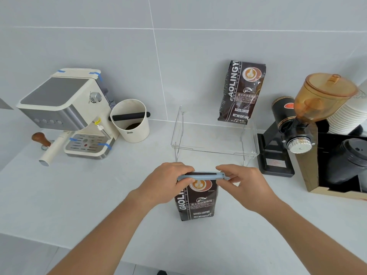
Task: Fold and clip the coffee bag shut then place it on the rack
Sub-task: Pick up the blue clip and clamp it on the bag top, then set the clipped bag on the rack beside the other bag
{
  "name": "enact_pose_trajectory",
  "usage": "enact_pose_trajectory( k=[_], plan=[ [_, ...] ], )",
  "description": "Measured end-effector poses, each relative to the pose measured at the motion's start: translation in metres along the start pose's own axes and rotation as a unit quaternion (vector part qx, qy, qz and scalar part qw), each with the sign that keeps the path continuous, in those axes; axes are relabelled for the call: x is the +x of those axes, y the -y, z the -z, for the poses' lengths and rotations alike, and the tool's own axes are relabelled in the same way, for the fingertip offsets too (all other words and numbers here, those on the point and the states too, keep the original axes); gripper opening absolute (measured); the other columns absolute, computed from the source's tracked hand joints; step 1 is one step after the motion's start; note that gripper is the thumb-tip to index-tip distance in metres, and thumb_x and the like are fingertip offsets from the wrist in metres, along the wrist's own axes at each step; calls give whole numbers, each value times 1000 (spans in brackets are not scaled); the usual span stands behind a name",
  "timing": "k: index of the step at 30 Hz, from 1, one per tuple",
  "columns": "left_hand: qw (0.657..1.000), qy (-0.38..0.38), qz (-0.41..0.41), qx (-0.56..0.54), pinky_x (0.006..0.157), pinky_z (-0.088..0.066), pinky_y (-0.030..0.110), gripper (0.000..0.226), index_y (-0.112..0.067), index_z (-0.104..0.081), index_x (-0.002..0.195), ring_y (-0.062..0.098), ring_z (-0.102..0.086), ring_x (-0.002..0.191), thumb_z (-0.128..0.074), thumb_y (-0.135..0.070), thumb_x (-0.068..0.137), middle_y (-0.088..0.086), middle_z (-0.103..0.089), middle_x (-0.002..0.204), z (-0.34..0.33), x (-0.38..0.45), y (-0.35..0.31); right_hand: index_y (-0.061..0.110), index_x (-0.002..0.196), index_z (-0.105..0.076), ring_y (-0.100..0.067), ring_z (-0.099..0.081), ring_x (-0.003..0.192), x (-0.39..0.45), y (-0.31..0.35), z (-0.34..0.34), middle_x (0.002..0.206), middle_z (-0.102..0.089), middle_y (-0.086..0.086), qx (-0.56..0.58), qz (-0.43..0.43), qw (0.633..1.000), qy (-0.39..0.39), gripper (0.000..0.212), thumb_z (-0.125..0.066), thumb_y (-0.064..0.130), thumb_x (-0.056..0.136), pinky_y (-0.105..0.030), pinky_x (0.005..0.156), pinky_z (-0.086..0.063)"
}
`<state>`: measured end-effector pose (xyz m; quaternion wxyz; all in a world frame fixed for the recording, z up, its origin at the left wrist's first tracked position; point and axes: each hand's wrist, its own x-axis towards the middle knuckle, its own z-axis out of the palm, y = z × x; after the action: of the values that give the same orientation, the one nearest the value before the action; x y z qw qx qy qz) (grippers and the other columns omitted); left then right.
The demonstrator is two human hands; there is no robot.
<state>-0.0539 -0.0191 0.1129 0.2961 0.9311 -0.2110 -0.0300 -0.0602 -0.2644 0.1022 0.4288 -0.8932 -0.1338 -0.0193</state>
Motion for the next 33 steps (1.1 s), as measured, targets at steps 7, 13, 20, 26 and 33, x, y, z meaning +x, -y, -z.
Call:
enact_pose_trajectory(
  k=[7,13,20,26,33],
  plan=[
    [994,-18,60,-88,76,-48,10,34,-25,-68,117,-3,-62,94,-69,-36,85,-12,-70,105,-2,-2,10,39,117,-62,-12,-66,101,5,-22,-23,108,-72,9,94,-91,983,130,45,-74,20,79,-34,86,-58],
    [948,-73,166,-263,83,-53,18,37,-38,-70,106,2,-69,92,-81,-22,74,-13,-74,101,-13,-18,28,41,110,-60,-6,-69,98,6,-27,-32,104,-73,14,156,-91,976,123,37,-67,14,86,-25,79,-58],
    [868,-83,225,-436,82,-56,24,53,-23,-61,124,18,-70,104,-71,6,80,-5,-70,121,-59,-46,39,44,116,-61,-2,-67,103,-6,-38,-48,108,-71,28,179,-134,969,108,47,-69,10,84,-13,79,-52],
    [855,-83,256,-443,84,-56,25,51,-21,-59,126,12,-64,114,-69,3,82,-9,-71,120,-95,-61,42,32,131,-56,-6,-61,114,-25,-50,-68,120,-70,13,203,-153,961,106,56,-71,7,83,-23,79,-56],
    [847,-118,267,-444,78,-56,21,47,-30,-64,116,7,-66,108,-66,4,83,-18,-74,108,-106,-60,39,34,130,-57,-6,-66,110,-32,-61,-86,118,-71,17,220,-188,956,42,63,-74,4,78,-26,92,-51]
  ],
)
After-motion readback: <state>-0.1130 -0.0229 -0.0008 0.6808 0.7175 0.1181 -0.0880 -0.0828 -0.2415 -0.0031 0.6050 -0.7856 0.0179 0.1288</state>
